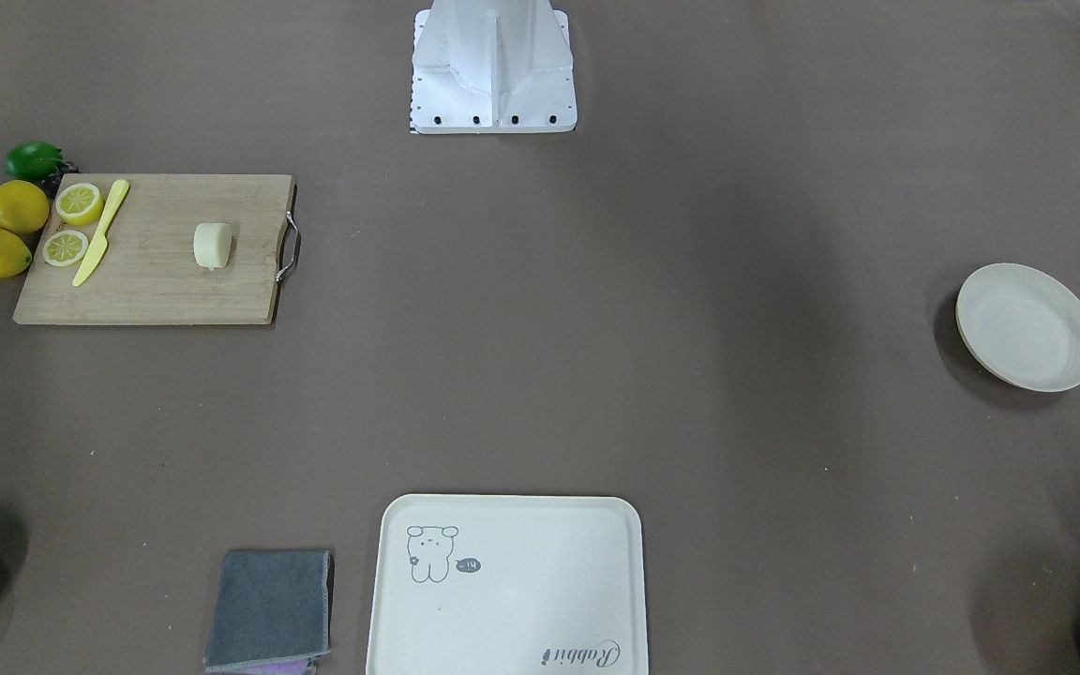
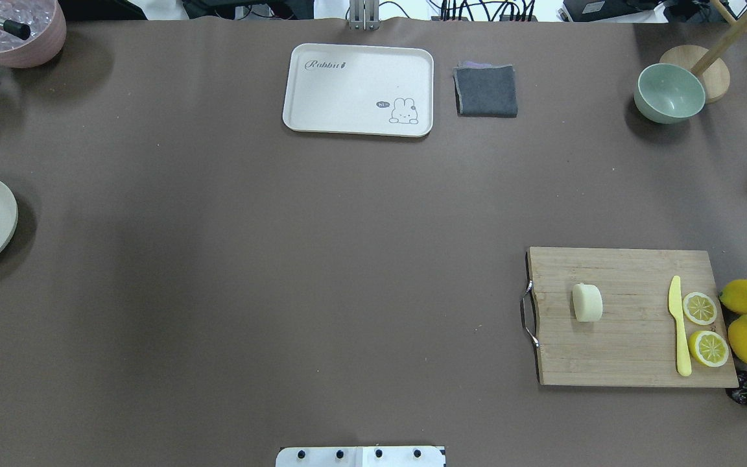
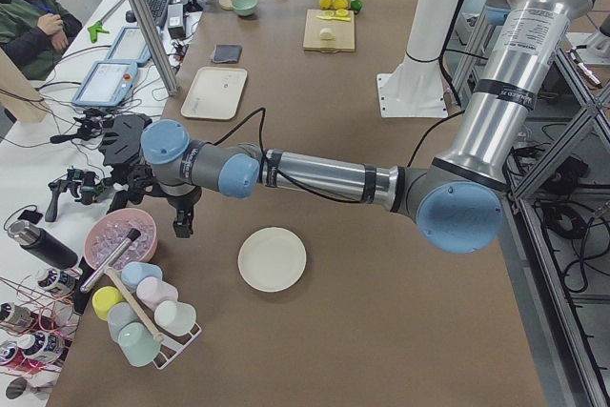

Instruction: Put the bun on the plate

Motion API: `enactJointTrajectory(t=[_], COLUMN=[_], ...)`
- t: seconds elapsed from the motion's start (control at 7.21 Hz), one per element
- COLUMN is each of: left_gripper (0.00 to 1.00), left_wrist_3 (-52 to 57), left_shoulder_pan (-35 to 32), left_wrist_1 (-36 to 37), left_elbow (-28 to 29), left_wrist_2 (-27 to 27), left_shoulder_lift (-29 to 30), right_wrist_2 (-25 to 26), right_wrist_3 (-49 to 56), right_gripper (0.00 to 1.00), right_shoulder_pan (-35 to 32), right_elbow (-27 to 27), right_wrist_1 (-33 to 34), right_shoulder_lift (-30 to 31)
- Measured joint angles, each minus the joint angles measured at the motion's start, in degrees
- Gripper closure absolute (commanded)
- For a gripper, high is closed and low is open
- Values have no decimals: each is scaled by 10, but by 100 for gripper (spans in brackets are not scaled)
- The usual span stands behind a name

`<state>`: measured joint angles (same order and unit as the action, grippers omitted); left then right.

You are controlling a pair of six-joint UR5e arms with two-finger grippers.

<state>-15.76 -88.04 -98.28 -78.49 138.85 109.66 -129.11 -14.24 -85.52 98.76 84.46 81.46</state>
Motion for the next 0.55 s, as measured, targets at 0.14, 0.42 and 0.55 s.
enactJointTrajectory(t=[0.14, 0.42, 0.55], left_gripper=[2, 2, 2], left_wrist_3=[0, 0, -2], left_shoulder_pan=[0, -1, 1], left_wrist_1=[0, -1, -1], left_elbow=[-2, -8, -21], left_wrist_2=[0, -1, -1], left_shoulder_lift=[0, -2, -6], right_wrist_2=[0, 0, 0], right_wrist_3=[0, 0, -1], right_gripper=[0, 0, 0], right_shoulder_pan=[0, 0, 0], right_elbow=[0, 5, 6], right_wrist_1=[0, 0, 0], right_shoulder_lift=[2, 7, 9])
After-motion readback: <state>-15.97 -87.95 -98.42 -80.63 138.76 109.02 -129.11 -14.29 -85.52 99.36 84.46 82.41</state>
